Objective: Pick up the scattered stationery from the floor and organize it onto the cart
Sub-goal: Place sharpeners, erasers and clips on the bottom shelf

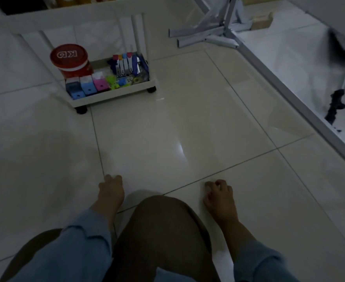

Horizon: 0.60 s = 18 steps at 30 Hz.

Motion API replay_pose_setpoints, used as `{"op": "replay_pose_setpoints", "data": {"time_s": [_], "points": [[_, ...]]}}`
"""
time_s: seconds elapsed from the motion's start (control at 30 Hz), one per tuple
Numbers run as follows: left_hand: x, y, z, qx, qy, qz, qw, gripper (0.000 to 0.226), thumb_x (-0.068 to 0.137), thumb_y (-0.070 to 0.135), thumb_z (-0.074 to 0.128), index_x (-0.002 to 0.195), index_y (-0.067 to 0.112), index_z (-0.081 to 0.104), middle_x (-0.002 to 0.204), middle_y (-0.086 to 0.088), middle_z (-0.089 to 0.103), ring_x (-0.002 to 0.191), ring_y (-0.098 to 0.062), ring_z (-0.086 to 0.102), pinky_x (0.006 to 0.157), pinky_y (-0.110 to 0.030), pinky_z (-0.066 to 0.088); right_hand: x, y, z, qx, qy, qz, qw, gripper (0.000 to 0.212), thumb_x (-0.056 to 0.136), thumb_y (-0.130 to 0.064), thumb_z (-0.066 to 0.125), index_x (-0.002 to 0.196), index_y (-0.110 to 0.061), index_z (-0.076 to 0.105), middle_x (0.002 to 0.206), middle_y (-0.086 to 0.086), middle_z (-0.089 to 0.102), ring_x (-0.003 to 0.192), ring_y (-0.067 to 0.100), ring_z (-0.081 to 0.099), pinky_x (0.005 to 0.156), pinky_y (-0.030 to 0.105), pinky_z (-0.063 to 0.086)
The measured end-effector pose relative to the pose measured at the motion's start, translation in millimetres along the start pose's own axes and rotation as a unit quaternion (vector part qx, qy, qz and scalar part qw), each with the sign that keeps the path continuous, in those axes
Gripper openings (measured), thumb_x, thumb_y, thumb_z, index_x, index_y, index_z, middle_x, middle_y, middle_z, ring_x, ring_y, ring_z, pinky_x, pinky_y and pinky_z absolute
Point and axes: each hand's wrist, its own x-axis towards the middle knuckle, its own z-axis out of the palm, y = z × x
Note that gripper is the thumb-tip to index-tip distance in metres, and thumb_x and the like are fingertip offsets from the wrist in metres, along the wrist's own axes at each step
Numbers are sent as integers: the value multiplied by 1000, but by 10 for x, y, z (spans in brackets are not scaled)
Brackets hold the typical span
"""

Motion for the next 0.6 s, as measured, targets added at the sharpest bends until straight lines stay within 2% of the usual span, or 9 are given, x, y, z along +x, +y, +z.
{"op": "replay_pose_setpoints", "data": {"time_s": [0.07,0.17,0.2,0.27,0.37,0.43,0.5,0.57,0.6], "points": [[74,78,-65,-41,6,15,999,32,90,1,41,123,4,44,133,-23,36,117,-42,43,96,-39,40,116,-45,35,35,5,-6,999,33,86,-10,56,119,-8,59,119,14,48,108,30,41,85,31,38],[186,234,-249,-212,7,38,977,26,84,6,60,110,2,54,108,-18,57,96,-30,57,78,-27,42,376,-269,35,124,29,-23,992,20,81,-7,63,100,-5,67,100,15,59,94,30,54,77,24,36],[190,312,-342,-293,-1,41,955,22,83,6,63,104,2,56,97,-15,60,85,-27,58,73,-26,43,472,-404,10,168,41,-16,985,16,81,-6,64,96,-6,68,94,14,61,87,27,57,74,23,38],[196,477,-550,-464,-18,47,884,4,86,7,61,89,5,59,79,-12,60,68,-22,57,66,-27,48,636,-779,-107,301,41,16,953,11,86,-7,60,94,-12,66,87,8,63,79,19,57,65,17,43],[268,649,-832,-623,-11,66,779,14,91,8,54,78,10,59,73,-7,60,69,-19,59,68,-24,48,918,-1414,-251,499,-1,61,864,18,95,-12,46,100,-14,63,88,2,64,78,13,57,58,16,47],[326,692,-971,-658,42,93,746,6,91,12,56,87,11,60,82,-6,64,76,-15,62,72,-21,49,1100,-1798,-275,582,-47,90,807,23,94,-13,40,100,-17,63,93,5,64,82,16,57,63,24,46],[405,675,-1072,-642,113,136,746,4,89,12,59,93,12,60,92,-3,66,87,-11,63,75,-13,49,1272,-2129,-247,668,-117,133,723,22,95,-19,40,97,-19,62,96,6,63,86,19,58,69,28,47],[516,614,-1137,-607,154,176,759,8,88,12,61,96,14,60,98,-1,66,96,-11,63,78,-7,47,1437,-2377,-181,740,-172,165,629,24,96,-30,43,99,-16,62,98,7,63,90,21,59,76,33,50],[587,581,-1159,-582,166,186,774,10,88,14,60,98,15,60,101,1,66,102,-12,62,81,-7,46,1529,-2469,-124,759,-188,170,600,26,95,-34,45,103,-14,61,99,9,62,93,23,60,80,36,50]]}}
